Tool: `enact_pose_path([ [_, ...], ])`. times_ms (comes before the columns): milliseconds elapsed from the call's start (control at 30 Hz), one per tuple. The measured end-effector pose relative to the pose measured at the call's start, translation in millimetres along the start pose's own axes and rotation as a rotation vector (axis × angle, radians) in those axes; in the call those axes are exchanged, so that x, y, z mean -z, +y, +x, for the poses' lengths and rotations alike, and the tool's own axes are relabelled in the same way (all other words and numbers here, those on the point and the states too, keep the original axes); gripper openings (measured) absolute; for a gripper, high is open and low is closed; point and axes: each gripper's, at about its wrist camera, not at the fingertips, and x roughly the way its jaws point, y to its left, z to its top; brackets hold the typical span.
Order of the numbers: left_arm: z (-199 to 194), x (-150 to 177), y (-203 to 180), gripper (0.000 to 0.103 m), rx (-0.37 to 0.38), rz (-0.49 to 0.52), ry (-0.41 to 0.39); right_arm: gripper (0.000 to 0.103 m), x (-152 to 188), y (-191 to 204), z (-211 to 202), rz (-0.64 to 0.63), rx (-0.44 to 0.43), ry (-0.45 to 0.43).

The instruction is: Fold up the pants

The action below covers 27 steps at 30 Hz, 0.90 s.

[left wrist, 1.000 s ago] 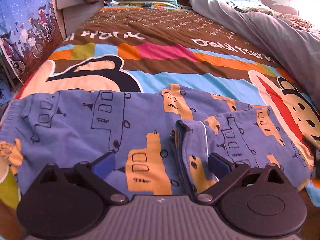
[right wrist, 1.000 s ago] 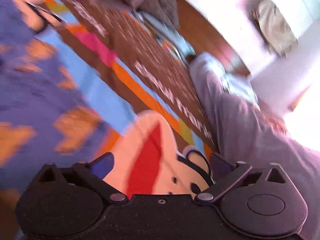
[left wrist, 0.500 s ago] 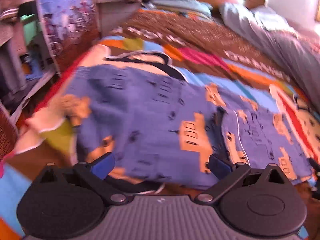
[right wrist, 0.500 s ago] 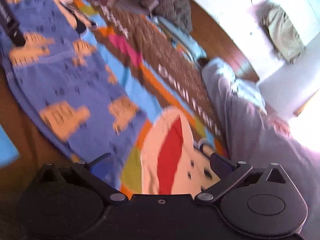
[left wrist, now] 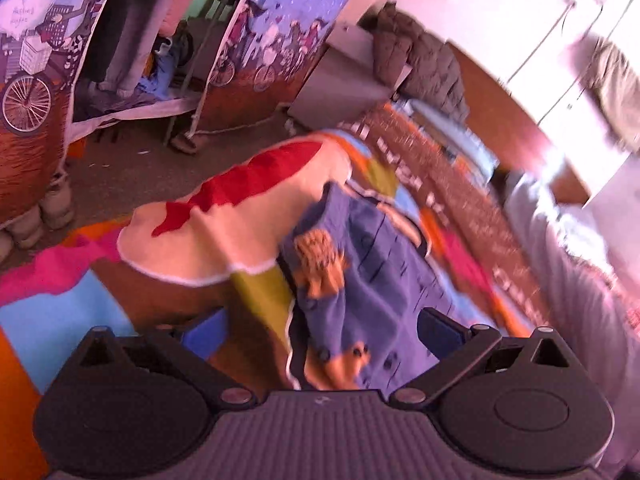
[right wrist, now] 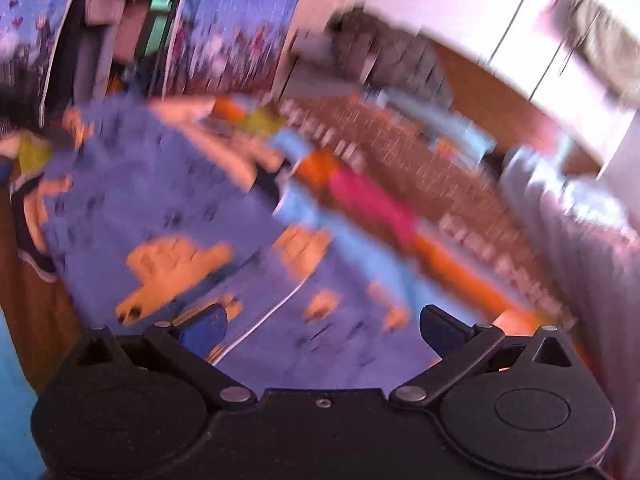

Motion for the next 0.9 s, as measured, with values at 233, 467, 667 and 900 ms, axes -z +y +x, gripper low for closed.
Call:
enact_pose_path([
  [233,8.5,-10.0,38.5,0.102,0.141,-0.205,-0.121,0.102,5.7,13.8,2.8,-0.031,0.049,-0.031],
  [467,17.5,-12.5,25.3,0.090,0.124,-0.112,-0.158,0.102,8.5,20.5,4.1,-0.070,0.077,-0.038],
  [667,13.7,-14.8,-4.7,0.095,0.155,0.074,-0.168,0.102,9.0,20.3,4.5,-0.062,0.070,-0.035],
  [900,39.9,-26.7,26.1,0.098,0.201,-0.172,0.006,0.102,9.5,19.9,4.4,-0.057,0.067,-0.034],
])
